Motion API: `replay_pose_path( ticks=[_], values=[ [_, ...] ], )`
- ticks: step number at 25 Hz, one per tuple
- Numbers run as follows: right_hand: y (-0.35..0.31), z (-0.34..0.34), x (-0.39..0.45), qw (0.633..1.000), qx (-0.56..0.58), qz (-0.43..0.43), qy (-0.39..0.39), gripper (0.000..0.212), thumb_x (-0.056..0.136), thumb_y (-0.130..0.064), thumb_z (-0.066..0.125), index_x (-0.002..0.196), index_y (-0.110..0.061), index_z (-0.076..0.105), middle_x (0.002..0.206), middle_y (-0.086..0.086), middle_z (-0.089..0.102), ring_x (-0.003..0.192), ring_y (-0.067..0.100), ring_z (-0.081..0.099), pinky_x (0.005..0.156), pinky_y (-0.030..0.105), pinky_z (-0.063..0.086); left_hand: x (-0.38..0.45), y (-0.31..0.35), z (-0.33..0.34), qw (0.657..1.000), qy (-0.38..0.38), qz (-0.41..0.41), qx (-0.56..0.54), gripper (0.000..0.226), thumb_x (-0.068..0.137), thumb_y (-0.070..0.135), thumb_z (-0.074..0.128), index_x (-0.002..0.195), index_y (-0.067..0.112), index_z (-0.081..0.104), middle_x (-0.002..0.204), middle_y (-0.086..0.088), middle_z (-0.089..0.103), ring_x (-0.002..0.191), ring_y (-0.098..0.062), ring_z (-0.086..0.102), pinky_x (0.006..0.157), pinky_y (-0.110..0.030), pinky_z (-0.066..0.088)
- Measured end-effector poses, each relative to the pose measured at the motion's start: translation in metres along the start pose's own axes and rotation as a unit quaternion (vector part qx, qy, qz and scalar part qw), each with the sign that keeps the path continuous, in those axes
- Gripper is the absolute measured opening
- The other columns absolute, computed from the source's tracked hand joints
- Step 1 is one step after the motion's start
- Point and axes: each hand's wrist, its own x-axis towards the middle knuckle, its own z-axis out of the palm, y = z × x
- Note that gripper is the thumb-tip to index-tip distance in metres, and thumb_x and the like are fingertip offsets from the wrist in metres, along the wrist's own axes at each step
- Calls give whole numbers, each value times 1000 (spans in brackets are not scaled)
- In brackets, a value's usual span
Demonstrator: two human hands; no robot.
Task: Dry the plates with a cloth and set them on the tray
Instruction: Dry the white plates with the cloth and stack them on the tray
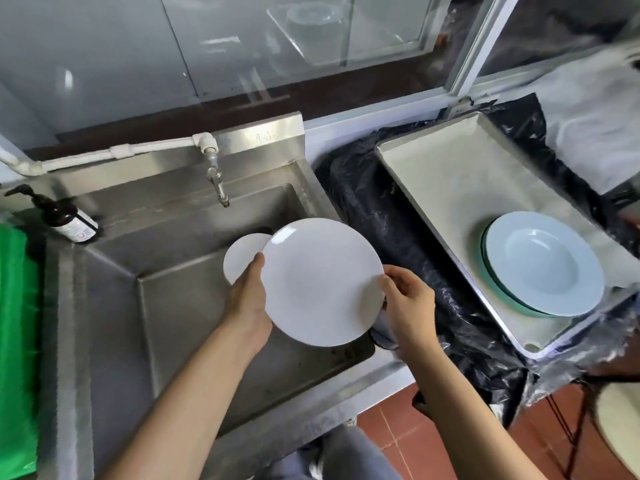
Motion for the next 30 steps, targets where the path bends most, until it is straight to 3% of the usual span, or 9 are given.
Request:
replay_pose_path(
  ticks=[5, 7, 11, 15, 18, 21, 25, 28, 30],
  values=[
    [-2, -34, 13, 999, 6, 23, 45, 17, 90, -23, 65, 87, -34, 77, 83, -21, 74, 73, -6, 66, 67, 25, 51, -12, -3, 40, 994, -57, 33, 91, 34, 99, 43, 48, 122, 21, 62, 122, -3, 69, 112, -24, 63, 101, -45, 49],
    [-6, -48, 24, 999, 14, 12, 49, 18, 88, -25, 65, 84, -38, 78, 81, -20, 74, 68, -7, 63, 63, 20, 51, -15, -3, 56, 990, -68, 39, 119, 42, 99, 45, 46, 132, 20, 57, 128, -3, 64, 118, -27, 58, 107, -52, 44],
    [-11, -79, 59, 998, 15, -8, 62, 36, 87, -17, 66, 73, -49, 75, 74, -25, 73, 69, -7, 63, 60, 7, 46, -16, -7, 96, 988, -85, 51, 121, 31, 102, 38, 47, 123, 20, 60, 120, -5, 68, 108, -25, 63, 97, -47, 51],
    [-9, -118, 108, 997, 14, 17, 77, 24, 87, -17, 66, 80, -38, 77, 77, -18, 75, 76, 0, 67, 74, 25, 54, -18, -17, 149, 990, -71, 55, 114, 17, 103, 30, 49, 114, 23, 60, 104, 7, 66, 92, -12, 60, 65, -30, 48],
    [-10, -148, 148, 995, 37, 43, 82, 20, 87, -21, 64, 92, -27, 82, 86, -7, 78, 87, 17, 69, 91, 47, 59, -12, -27, 196, 988, -53, 59, 133, 11, 102, 23, 52, 97, 24, 62, 99, 6, 67, 91, -14, 62, 65, -32, 51],
    [-10, -176, 190, 995, 45, 54, 76, 22, 81, -29, 61, 89, -25, 81, 84, -6, 77, 90, 26, 71, 92, 54, 57, 0, -36, 244, 989, -35, 52, 132, 12, 101, 20, 53, 101, 20, 65, 100, -2, 70, 90, -19, 66, 66, -33, 54],
    [-8, -205, 245, 994, 56, 60, 77, 25, 77, -29, 56, 81, -28, 81, 79, -3, 75, 76, 24, 70, 85, 56, 59, 25, -45, 300, 989, -21, 55, 139, 15, 99, 19, 52, 107, 19, 64, 109, -5, 69, 101, -24, 66, 70, -38, 57],
    [-6, -217, 288, 994, 54, 67, 72, 26, 79, -29, 56, 81, -28, 81, 86, 0, 77, 92, 29, 72, 93, 54, 57, 46, -50, 335, 989, -25, 55, 138, 19, 98, 19, 52, 112, 17, 64, 114, -5, 68, 107, -27, 66, 78, -44, 60],
    [-4, -221, 316, 995, 48, 66, 61, 25, 82, -26, 57, 86, -24, 82, 85, 0, 76, 88, 26, 69, 94, 50, 56, 61, -53, 357, 988, -27, 51, 142, 21, 98, 19, 53, 116, 16, 63, 117, -6, 67, 108, -28, 65, 82, -45, 60]
  ],
)
